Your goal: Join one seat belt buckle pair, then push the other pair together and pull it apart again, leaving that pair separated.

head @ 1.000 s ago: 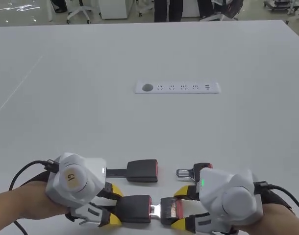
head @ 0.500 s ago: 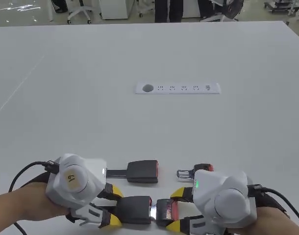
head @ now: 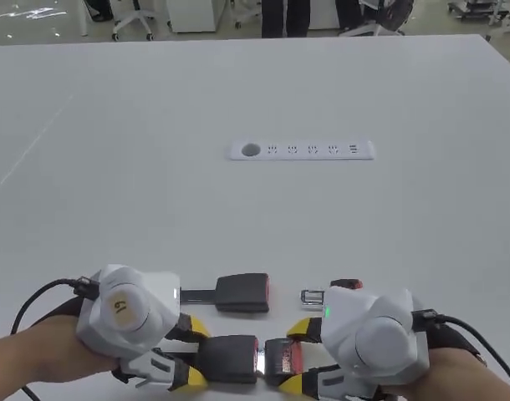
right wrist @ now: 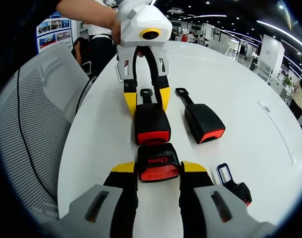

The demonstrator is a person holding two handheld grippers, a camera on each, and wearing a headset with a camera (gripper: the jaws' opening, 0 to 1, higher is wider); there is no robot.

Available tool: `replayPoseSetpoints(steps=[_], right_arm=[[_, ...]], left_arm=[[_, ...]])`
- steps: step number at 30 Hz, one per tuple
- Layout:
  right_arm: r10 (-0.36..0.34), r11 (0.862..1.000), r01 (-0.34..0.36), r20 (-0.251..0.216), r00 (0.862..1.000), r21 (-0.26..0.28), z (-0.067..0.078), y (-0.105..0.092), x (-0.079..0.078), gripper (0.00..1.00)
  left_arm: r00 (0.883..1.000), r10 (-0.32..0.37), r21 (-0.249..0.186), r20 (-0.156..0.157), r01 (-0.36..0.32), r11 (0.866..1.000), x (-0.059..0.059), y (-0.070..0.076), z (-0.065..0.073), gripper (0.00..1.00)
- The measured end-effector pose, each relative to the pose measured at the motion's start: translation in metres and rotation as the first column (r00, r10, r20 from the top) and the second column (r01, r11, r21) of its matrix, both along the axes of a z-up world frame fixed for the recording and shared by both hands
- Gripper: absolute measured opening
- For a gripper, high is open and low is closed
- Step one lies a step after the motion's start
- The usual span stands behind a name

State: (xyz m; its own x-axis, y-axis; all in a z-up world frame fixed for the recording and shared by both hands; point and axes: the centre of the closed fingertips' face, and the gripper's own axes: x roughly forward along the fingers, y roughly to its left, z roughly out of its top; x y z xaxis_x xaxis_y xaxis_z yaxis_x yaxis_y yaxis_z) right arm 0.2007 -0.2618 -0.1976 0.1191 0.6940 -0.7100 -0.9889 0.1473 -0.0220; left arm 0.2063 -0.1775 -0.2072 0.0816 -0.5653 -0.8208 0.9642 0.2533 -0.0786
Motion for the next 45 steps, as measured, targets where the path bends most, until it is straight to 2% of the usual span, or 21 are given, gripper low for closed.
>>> replayPoseSetpoints(steps=[5, 6, 12, 16, 18, 20, 22, 25, 28, 31, 37, 40, 45], right_arm=[[0.013, 1.000, -0.013, 0.000, 1.000, 0.016, -0.0002, -0.0027, 0.0024, 0.29], [0.050, 0.999, -0.050, 0.014, 0.999, 0.021, 0.0006, -0.0038, 0.0008, 0.29], [0.060, 0.997, -0.060, 0.008, 0.998, 0.045, -0.0014, -0.0078, 0.0029, 0.29], [0.036, 0.999, -0.036, 0.005, 0.999, 0.018, -0.0019, -0.0050, 0.0043, 0.28], [0.029, 0.999, -0.030, 0.006, 1.000, 0.018, -0.0039, -0.0054, 0.0044, 0.28], [0.036, 0.999, -0.037, 0.013, 0.999, 0.024, -0.0037, -0.0067, 0.0049, 0.28], [0.047, 0.998, -0.047, 0.013, 0.999, 0.050, -0.0031, -0.0084, 0.0067, 0.28], [0.059, 0.997, -0.059, 0.022, 0.998, 0.041, -0.0026, -0.0062, 0.0063, 0.28], [0.051, 0.999, -0.051, 0.024, 0.998, 0.015, -0.0022, -0.0047, 0.0072, 0.28], [0.057, 0.998, -0.058, 0.021, 0.998, 0.039, -0.0051, -0.0072, 0.0085, 0.28], [0.074, 0.997, -0.075, 0.033, 0.997, 0.026, -0.0048, -0.0056, 0.0069, 0.29], [0.080, 0.997, -0.081, 0.026, 0.996, 0.016, -0.0051, -0.0049, 0.0066, 0.30], [0.092, 0.996, -0.092, 0.045, 0.995, 0.006, -0.0038, -0.0049, 0.0054, 0.31]], left_arm=[[1.000, -0.003, -0.008, 0.008, 0.003, 1.000, -0.0005, 0.0004, -0.0013, 0.29], [1.000, -0.003, -0.010, 0.010, 0.003, 1.000, -0.0006, -0.0001, -0.0010, 0.29], [1.000, -0.022, -0.018, 0.008, 0.022, 1.000, -0.0007, -0.0018, 0.0000, 0.29], [0.999, -0.037, 0.021, 0.013, 0.037, 0.999, 0.0003, -0.0038, 0.0006, 0.29], [0.999, -0.047, 0.026, 0.018, 0.047, 0.999, 0.0008, -0.0010, 0.0004, 0.29], [0.998, -0.060, 0.022, 0.019, 0.059, 0.998, 0.0003, -0.0004, 0.0003, 0.29], [0.996, -0.088, 0.037, 0.024, 0.087, 0.995, -0.0008, -0.0003, 0.0007, 0.29], [0.997, -0.081, 0.027, 0.017, 0.081, 0.996, -0.0010, -0.0002, 0.0005, 0.29], [0.997, -0.073, 0.042, 0.018, 0.073, 0.996, -0.0014, -0.0023, 0.0010, 0.29], [0.996, -0.087, 0.037, 0.022, 0.086, 0.996, -0.0014, 0.0009, 0.0004, 0.29], [0.995, -0.098, 0.027, 0.017, 0.097, 0.995, -0.0023, 0.0015, -0.0004, 0.30], [0.994, -0.107, 0.034, 0.020, 0.106, 0.994, -0.0028, 0.0014, -0.0006, 0.30], [0.993, -0.116, 0.045, 0.029, 0.115, 0.992, -0.0021, 0.0027, -0.0013, 0.31]])
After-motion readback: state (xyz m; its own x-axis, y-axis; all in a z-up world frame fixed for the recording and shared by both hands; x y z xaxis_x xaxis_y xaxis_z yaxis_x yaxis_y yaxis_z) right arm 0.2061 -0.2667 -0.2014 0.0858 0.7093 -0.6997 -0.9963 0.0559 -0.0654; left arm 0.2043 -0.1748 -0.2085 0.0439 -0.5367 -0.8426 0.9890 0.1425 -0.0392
